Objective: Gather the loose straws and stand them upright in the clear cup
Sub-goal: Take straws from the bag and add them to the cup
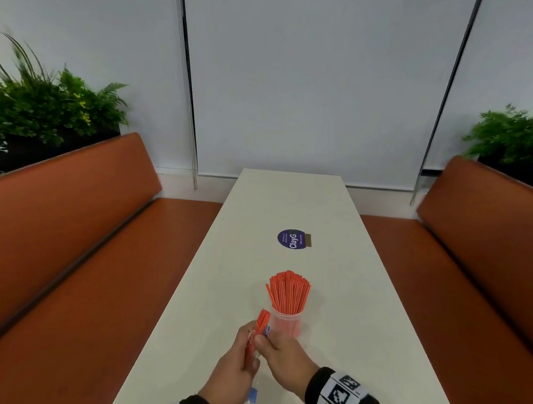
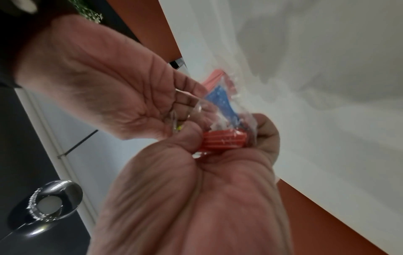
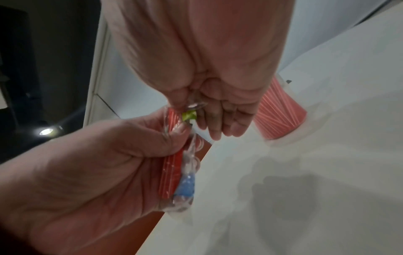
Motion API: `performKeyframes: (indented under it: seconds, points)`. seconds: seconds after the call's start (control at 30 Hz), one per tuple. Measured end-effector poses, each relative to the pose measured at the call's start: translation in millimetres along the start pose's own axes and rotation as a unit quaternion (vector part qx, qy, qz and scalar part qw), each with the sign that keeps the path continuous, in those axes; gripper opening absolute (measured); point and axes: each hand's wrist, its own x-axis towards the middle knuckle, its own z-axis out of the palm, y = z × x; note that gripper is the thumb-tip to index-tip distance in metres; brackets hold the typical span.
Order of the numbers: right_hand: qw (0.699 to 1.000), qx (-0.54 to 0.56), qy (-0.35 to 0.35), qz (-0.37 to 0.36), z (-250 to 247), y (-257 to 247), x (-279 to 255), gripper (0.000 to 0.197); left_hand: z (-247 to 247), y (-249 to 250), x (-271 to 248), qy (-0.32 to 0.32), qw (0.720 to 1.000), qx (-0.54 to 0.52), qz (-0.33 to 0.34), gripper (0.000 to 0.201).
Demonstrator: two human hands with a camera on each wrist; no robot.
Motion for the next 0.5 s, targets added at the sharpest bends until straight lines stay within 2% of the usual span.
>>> performKeyframes:
  seconds: [0.1, 0.23, 0.3, 0.33, 0.43, 0.47, 0.5]
  points:
    - [0.998, 0.031, 0.031, -0.038, -5, -5, -2, 0.012, 3, -3, 2, 0.027, 0.999, 0.014, -0.013, 0.044]
    - [0.995, 0.075, 0.053, -0.040, -8, -10, -2, 0.008, 5, 1, 2, 0.034, 0.999, 0.002, -0.016, 0.028]
    - [0.997, 0.048, 0.052, -0.044, -5, -11, -3, 0.017, 5, 9, -1, 0.027, 0.999, -0.022, -0.004, 0.025]
    - [0.997, 0.035, 0.050, -0.048, -3, -12, -6, 0.021, 5, 12, -2, 0.019, 0.999, -0.037, -0.001, 0.028]
    - [0.999, 0.026, 0.016, -0.034, 0, -11, -14, 0.027, 6, 9, -2, -0.003, 0.998, -0.066, 0.016, 0.061]
    - [1.000, 0.020, 0.001, -0.023, 0, -11, -17, 0.029, 6, 8, -3, -0.003, 0.998, -0.062, 0.023, 0.064]
    - [1.000, 0.009, -0.011, -0.016, 0, -10, -19, 0.031, 6, 6, -3, 0.003, 0.998, -0.052, 0.029, 0.057]
